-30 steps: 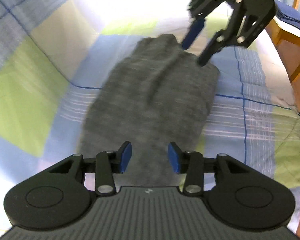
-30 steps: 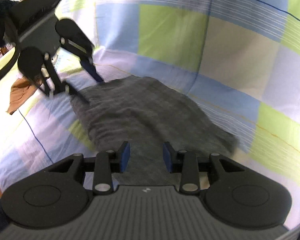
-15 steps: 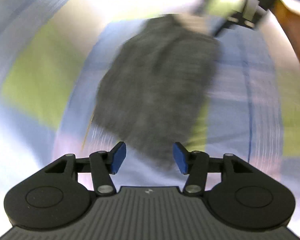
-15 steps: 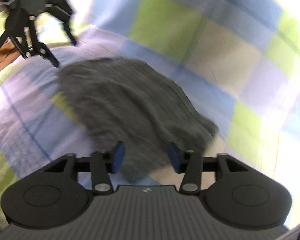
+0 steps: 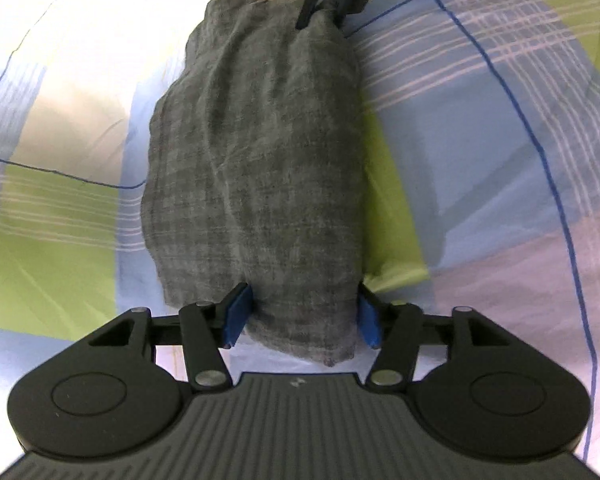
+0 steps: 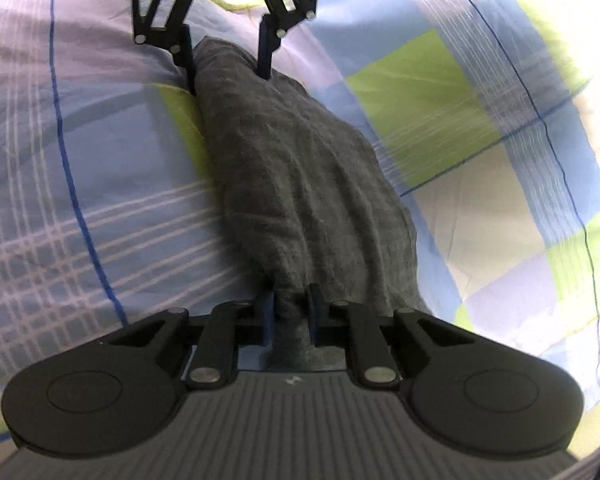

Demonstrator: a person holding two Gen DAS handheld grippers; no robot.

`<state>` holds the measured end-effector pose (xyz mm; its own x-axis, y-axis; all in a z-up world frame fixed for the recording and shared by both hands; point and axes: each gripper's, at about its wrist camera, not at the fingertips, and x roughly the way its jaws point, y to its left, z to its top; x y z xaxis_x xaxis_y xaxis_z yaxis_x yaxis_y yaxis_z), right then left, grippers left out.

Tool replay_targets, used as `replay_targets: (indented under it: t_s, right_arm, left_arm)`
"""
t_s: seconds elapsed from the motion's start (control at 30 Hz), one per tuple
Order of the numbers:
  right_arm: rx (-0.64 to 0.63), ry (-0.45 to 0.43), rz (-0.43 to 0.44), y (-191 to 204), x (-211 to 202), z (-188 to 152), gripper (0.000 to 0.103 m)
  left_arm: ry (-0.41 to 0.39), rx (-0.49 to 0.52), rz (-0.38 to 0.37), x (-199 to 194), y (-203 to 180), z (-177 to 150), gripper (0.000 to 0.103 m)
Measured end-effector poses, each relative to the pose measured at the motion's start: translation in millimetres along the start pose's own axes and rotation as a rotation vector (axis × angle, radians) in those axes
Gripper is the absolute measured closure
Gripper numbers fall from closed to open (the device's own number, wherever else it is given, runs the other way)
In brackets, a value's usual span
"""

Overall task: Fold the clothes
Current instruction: 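Grasp and lift the shorts' edge with both grippers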

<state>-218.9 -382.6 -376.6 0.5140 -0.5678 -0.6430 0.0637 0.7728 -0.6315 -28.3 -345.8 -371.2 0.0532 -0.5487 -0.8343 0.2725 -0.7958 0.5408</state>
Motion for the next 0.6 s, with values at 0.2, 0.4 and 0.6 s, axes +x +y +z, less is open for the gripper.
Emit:
replay_targets:
  t_s: [0.2,0.4,0.6]
  right_arm:
    - [-0.061,-0.034,0.028,-12.7,-17.7,-1.7,0.099]
    - [-0.097,-0.061,0.109,-26.0,-49.0,-22.9,0.099]
    - [-0.140,-0.092,0.222,-1.6,-114.4,-73.8,0.099]
  left_arm:
    - [0.057,-0.048,0.024,-19.6,-7.1,22.0,0.071]
    - [0.077,-0.116,0.001,-53.8,-31.5,59.2,0.071]
    - [0.100,-0.211,-0.027,-93.7,-97.7,125.4,0.070]
